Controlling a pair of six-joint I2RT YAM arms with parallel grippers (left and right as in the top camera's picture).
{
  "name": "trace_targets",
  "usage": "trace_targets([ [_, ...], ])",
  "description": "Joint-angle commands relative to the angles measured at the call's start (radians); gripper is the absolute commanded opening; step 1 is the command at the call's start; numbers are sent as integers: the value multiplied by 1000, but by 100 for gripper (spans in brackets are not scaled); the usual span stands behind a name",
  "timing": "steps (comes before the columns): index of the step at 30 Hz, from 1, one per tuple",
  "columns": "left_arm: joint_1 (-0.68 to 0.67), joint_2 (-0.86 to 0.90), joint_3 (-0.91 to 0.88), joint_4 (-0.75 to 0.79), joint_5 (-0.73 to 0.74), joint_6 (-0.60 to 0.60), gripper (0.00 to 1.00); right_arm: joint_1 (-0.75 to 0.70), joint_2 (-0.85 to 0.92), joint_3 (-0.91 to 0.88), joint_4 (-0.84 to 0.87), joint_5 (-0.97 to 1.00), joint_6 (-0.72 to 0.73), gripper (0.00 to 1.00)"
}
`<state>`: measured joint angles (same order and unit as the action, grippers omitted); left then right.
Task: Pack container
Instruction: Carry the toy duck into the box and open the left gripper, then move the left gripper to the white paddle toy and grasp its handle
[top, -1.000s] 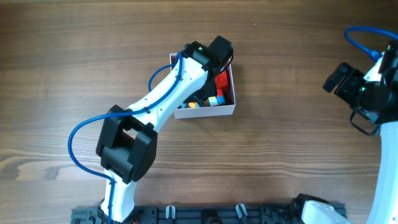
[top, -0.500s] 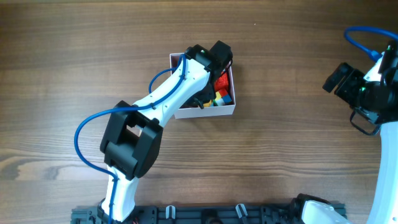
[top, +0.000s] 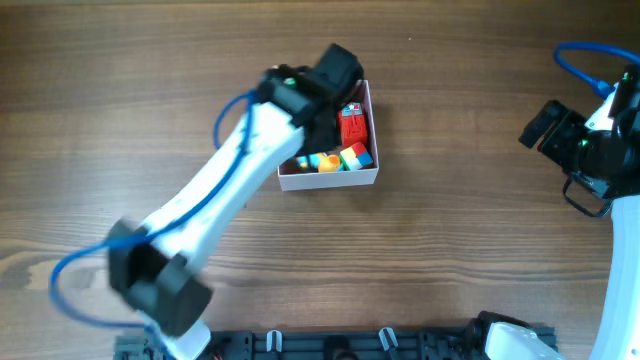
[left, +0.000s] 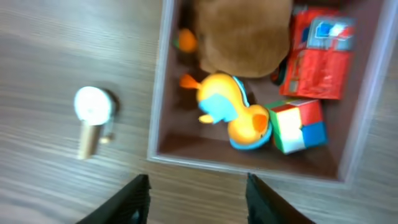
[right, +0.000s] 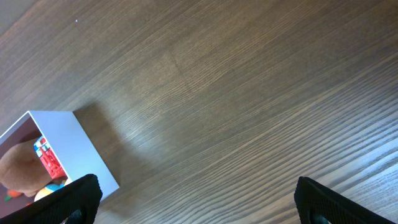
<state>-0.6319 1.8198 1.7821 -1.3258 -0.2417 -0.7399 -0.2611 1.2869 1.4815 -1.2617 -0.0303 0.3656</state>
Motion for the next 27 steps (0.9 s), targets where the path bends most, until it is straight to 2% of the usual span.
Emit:
trace_targets([
  [1,15,-62,21,-90,-125,2,57,-3,3,-5,-5,-13,1,100],
  [5,59,-56,-8,-185,-146,-2,64,-3,3,-5,-13,-12,1,100],
  [8,103,-56,-58,-195,-144,13,66,-3,3,-5,-18,-12,1,100],
  [12,169,-56,-146,-127,-34,234,65,-3,3,-5,-18,-12,1,100],
  [13,188,-56,-174,-96,32,320,63,-3,3,-5,-18,-12,1,100],
  [16,235,-56,-249,-10,174,452,53,-3,3,-5,-18,-12,0,100],
  [21,328,-59,-349,72,277,529,46,-3,3,-5,-21,-12,1,100],
  [27,431,-60,-478,162,285,577,48,-3,3,-5,-20,-13,1,100],
])
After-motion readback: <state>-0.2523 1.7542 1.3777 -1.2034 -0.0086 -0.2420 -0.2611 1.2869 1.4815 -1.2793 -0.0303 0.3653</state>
